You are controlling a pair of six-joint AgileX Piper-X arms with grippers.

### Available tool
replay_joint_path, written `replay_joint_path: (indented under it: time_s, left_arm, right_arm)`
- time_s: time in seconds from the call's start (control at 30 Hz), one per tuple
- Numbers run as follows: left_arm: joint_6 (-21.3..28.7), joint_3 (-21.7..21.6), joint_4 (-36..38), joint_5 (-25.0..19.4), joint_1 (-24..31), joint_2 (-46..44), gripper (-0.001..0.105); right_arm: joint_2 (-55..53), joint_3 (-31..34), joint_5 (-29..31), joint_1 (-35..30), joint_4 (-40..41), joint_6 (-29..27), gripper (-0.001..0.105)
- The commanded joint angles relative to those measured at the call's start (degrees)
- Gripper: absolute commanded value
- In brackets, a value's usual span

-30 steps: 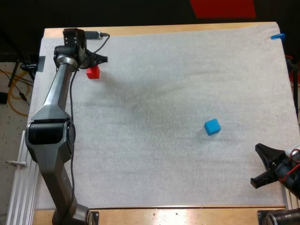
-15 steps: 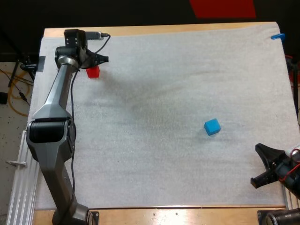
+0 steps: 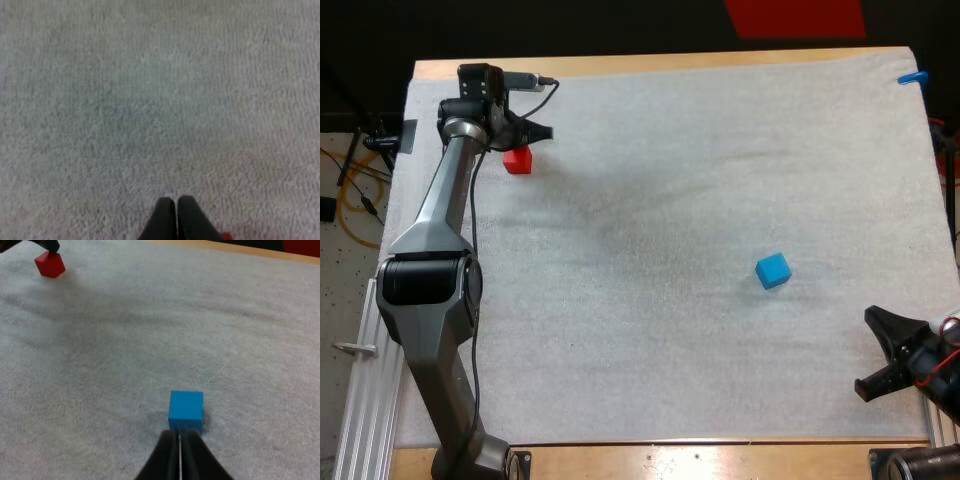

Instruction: Stack red cube on blue cube

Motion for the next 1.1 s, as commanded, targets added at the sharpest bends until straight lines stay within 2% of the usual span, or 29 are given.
replay_joint_path:
  time_s: [0.0,0.1,0.17,0.3,0.43,0.53,0.73,0.8,0.87,1.07]
  left_arm:
    - [-0.9,0.0,3.9,-0.9,-0.2,-0.5,0.0]
    - [0.0,0.0,7.1,-1.7,-0.1,-1.7,0.0]
    - [0.9,0.0,9.5,-3.7,-0.1,-3.0,0.0]
    - [2.2,0.0,13.8,-3.8,-0.3,-4.8,0.0]
    - [2.2,2.0,17.2,-3.9,-0.3,-7.4,0.0]
    - [2.2,4.6,17.1,-4.2,-0.3,-10.3,0.0]
    - [5.1,6.3,9.5,-7.0,-0.1,-14.7,0.0]
    - [6.9,6.3,9.4,-9.7,0.1,-14.0,0.0]
    - [9.6,6.4,10.3,-15.1,0.4,-12.2,0.0]
    - [9.7,6.4,7.3,-15.1,0.3,-8.7,0.0]
  right_arm:
    - [0.0,-0.6,0.0,0.2,-0.4,-0.3,0.0]
    - [0.0,-0.6,0.0,0.2,-0.4,-0.3,0.0]
    - [0.0,-0.6,0.0,0.2,-0.6,-0.3,0.0]
    - [0.0,-0.6,0.0,0.2,-2.1,-0.3,0.0]
    - [0.0,-0.6,0.0,0.2,-5.1,-0.3,0.0]
    - [0.0,-0.6,0.0,0.2,-6.3,-0.3,0.0]
    - [0.0,-0.6,0.0,0.2,-6.5,-0.3,0.0]
    - [0.0,-0.6,0.0,0.2,-6.5,-0.3,0.0]
    - [0.0,-0.6,0.0,0.2,-6.5,-0.3,0.0]
    - [0.0,-0.6,0.0,0.2,-6.5,-0.3,0.0]
